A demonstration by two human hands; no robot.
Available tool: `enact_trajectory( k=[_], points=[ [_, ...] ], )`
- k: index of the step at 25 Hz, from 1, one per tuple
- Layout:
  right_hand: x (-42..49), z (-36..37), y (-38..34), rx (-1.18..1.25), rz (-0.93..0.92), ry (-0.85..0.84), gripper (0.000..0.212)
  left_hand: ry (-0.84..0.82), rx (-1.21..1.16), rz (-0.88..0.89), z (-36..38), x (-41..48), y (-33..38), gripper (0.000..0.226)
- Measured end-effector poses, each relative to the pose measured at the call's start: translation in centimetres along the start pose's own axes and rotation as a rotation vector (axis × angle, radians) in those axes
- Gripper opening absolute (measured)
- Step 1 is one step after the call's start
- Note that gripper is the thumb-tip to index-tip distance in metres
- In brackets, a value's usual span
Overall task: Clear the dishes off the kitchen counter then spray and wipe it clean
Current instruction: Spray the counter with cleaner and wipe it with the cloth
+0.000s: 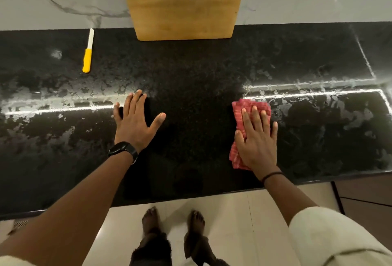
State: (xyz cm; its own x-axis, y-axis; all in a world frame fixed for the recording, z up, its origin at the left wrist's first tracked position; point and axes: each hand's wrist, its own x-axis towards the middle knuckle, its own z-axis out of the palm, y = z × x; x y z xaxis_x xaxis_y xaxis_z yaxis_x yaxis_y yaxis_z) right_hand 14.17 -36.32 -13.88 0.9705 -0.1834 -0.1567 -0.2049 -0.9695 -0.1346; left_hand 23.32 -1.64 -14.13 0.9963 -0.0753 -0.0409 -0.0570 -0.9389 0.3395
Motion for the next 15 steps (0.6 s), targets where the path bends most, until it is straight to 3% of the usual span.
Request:
enact_trajectory(
  k=[5, 10, 13, 15],
  points=[
    [8.6, -0.3, -6.9, 0.038, -0.073, 0.037, 0.070, 0.037, -0.021, -0.007, 0.4, 0.3, -0.1, 0.087],
    [4.7, 2.1, -16.8, 0.039, -0.330, 0.000, 0.071, 0.052, -0.056, -0.020, 0.6, 0.0, -0.4, 0.090],
    [1.5, 2.5, -15.2, 0.016, -0.461, -0.053, 0.070, 0.052, -0.043, -0.027, 0.4, -0.1, -0.6, 0.090],
    [1.6, 2.0, -11.0, 0.013, -0.395, -0.041, 0.071, 0.048, -0.039, -0.026, 0.3, -0.2, -0.3, 0.087]
  ],
)
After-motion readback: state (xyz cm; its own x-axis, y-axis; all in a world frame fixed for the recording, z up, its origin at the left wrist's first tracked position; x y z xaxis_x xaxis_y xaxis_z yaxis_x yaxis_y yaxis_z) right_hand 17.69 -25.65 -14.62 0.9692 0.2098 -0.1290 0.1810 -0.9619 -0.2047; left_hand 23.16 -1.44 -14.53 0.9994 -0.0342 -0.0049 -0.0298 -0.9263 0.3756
